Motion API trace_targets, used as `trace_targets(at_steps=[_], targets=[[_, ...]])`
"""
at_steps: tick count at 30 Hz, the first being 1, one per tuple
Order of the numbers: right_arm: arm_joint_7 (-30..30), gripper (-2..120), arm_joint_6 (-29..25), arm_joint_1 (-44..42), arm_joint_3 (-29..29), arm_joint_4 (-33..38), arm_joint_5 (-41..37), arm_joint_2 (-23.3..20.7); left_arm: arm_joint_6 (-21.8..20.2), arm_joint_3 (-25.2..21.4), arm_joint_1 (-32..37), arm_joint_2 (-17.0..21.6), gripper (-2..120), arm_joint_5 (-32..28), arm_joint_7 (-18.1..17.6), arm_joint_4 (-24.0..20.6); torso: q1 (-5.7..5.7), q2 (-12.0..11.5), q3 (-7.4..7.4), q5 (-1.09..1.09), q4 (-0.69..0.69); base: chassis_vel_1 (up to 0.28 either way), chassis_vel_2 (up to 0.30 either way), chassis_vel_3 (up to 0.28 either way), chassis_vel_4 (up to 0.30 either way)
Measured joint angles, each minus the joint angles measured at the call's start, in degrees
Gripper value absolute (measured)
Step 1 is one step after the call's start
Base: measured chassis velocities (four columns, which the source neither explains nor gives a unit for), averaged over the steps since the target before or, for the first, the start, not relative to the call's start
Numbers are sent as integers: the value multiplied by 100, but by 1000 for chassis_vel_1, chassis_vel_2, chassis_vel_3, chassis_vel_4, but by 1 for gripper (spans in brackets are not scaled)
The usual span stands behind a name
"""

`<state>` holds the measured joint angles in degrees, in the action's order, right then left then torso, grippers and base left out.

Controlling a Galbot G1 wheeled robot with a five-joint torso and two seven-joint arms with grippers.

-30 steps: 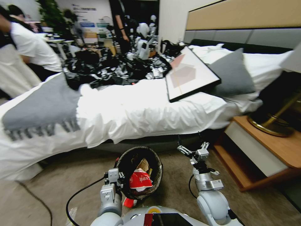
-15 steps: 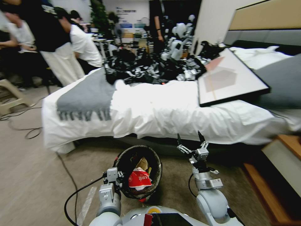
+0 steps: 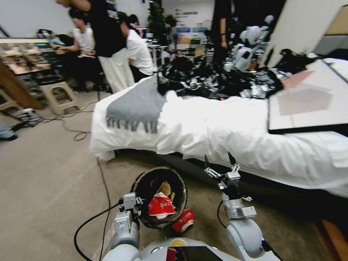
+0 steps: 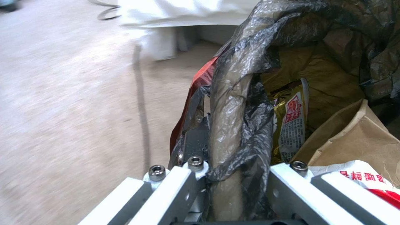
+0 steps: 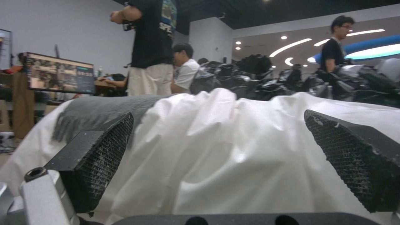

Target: Pick up the trash bin, then pick up the garbage from the floor and place it into the trash bin.

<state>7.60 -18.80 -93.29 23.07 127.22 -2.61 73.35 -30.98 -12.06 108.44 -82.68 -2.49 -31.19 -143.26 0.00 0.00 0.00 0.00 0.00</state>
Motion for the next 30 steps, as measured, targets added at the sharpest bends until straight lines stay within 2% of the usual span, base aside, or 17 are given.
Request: trace_targets(at_steps=[9, 13, 30], targets=[[-11, 100, -3, -30, 7, 14, 1, -3, 108, 13, 17, -1, 1, 68, -32, 0, 0, 0, 0, 0, 2, 103, 108, 86, 91], [-16, 100, -3, -30, -2, 15, 0, 10, 108, 9, 11, -1, 1, 67, -30, 0, 0, 0, 0, 0, -2, 0, 0, 0, 0], [-46, 100, -19, -67, -45, 11, 2, 35, 106, 2, -5, -12, 1, 60, -36, 0, 0, 0, 0, 0, 0, 15, -16, -12, 18]])
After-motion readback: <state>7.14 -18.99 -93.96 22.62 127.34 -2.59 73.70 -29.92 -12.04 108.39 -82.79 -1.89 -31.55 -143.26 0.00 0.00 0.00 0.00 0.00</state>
